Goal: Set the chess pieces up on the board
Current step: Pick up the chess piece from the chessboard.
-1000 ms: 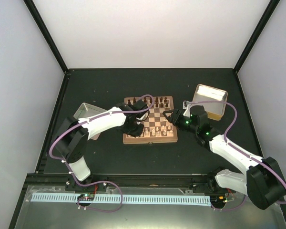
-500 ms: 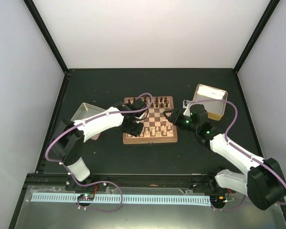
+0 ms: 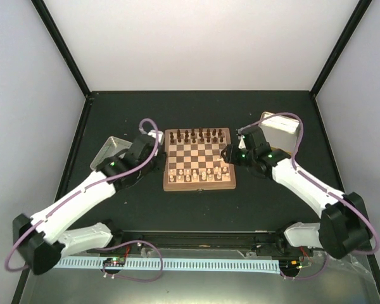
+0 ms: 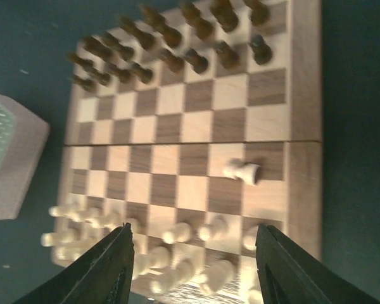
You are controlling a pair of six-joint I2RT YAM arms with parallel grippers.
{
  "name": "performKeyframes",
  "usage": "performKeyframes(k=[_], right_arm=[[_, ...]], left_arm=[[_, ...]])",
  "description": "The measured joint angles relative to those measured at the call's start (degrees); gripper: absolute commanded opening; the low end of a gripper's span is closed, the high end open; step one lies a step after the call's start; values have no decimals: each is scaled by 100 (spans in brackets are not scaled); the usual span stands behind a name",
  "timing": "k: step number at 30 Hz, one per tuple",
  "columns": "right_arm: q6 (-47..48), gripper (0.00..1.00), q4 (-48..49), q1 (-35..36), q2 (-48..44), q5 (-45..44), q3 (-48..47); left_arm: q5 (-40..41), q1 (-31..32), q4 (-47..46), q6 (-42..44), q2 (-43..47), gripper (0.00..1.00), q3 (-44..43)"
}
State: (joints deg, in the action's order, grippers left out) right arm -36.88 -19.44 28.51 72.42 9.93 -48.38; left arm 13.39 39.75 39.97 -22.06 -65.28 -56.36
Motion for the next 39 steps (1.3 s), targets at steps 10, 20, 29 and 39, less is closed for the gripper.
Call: performKeyframes(k=[10,20,29,39], right_arm=[[702,40,-981,0,1440,-345,-841],[1165,41,-1248,0,2435,-339,-1679],[1449,34,-1445,0,2806,-227,-1816],[1589,36,-1554,11,3209,-195,-2055]], left_arm=[[444,-33,-1145,216,1611,59,1045],[337,-68,-1357,219,1552,61,1045],[146,-81,-1392,221,1368,61,1045],[35,-103,-1397,223,1303,61,1045]])
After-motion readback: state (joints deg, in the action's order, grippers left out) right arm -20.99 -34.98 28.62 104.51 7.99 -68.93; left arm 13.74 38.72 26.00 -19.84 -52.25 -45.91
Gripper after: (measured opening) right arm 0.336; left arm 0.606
